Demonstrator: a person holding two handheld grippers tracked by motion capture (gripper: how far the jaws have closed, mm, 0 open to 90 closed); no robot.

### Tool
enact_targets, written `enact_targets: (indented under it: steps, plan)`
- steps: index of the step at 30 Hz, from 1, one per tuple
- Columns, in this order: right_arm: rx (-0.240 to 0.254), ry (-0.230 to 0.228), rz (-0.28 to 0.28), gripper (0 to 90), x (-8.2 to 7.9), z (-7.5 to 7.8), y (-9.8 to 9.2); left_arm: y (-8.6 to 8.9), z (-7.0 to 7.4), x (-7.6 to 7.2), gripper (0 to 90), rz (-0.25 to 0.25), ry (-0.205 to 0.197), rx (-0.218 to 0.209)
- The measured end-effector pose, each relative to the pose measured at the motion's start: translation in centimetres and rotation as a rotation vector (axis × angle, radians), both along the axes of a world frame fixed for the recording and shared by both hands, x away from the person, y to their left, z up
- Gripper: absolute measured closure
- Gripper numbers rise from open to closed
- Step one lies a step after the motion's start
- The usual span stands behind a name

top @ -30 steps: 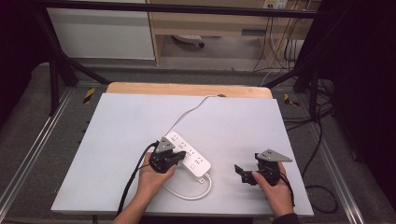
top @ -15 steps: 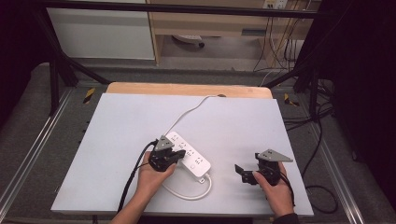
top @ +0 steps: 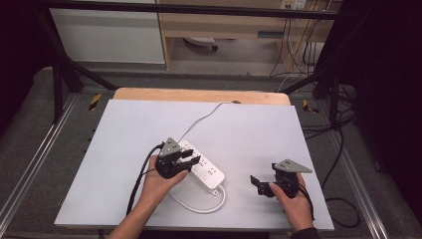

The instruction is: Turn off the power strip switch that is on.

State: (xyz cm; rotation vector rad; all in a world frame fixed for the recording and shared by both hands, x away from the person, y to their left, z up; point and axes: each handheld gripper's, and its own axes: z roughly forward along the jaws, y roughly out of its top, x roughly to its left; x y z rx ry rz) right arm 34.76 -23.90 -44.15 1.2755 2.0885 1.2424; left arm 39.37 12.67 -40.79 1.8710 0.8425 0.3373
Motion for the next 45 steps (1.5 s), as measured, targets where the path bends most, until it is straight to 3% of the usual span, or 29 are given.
enact_targets:
  steps: [6,15,45]
  plan:
    - [0.002,0.0,0.0,2.5,0.0,0.0,0.0,0.7,0.7,0.2,34.3,0.022,-0.022,-0.041]
    - [0.001,-0.001,-0.002,2.4,0.0,0.0,0.0,2.2,1.7,0.4,8.3,0.078,-0.05,-0.033]
    - [0.009,-0.004,-0.008,2.3,0.0,0.1,-0.2,7.3,3.8,-1.0,5.8,0.121,-0.073,-0.046]
